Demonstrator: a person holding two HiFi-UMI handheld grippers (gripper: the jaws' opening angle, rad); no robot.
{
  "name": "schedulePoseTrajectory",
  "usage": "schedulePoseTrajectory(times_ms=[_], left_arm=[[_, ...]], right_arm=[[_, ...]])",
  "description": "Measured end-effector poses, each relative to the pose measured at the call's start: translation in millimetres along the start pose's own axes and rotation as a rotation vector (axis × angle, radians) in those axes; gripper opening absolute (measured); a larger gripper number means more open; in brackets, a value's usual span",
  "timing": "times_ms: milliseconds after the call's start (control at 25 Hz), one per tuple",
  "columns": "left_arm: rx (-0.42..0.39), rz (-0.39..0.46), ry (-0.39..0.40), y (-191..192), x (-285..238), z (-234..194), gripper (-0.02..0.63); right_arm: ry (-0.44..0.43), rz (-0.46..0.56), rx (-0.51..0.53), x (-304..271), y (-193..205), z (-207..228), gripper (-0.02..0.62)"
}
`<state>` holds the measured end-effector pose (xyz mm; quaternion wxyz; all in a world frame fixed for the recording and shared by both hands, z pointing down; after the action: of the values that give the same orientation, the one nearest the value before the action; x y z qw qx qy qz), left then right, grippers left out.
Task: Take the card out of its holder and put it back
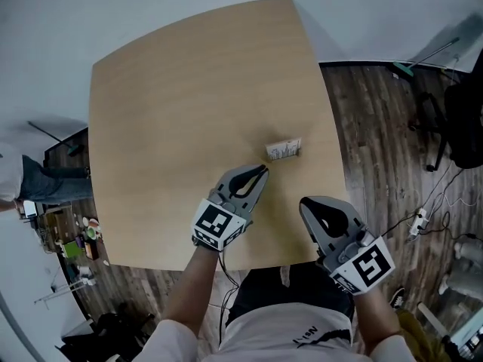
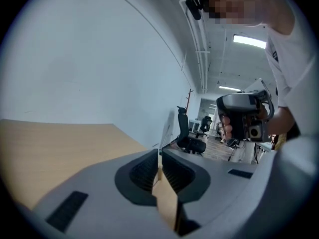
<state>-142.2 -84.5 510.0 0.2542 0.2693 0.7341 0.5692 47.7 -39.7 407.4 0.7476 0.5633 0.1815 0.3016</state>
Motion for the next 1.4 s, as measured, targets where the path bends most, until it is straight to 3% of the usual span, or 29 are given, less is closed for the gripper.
schedulePoseTrajectory(times_ms=[160, 480, 880, 1200, 1400], left_arm=[[0.003, -0.033, 0.022, 22, -13, -22, 0.071], [0.023, -0.066, 0.108, 54, -37, -50, 0.098], [0.007, -0.078, 0.23, 64, -57, -53, 0.097], [0.004, -0.082, 0.251, 68, -62, -50, 0.028], [0.011, -0.073, 0.262, 59, -63, -46, 0.026]], right_arm=[[-0.005, -0.022, -0.024, -7, 13, 14, 0.014], [-0.024, -0.07, -0.051, -14, 31, 27, 0.014], [-0.017, -0.116, -0.074, -10, 51, 32, 0.014], [-0.002, -0.118, -0.073, -4, 53, 34, 0.014], [-0.001, -0.111, -0.066, 1, 47, 32, 0.014]])
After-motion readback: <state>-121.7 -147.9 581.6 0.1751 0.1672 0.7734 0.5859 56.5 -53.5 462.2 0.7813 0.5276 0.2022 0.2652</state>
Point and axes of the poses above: the fingertips, and each gripper's own axes: x backward along the fingers, z to its right, y out of its underside, the point moved 8 cm from there along x, backward along the fingers, and after that the axes turned 14 degrees about z, right-handed, at the moved point
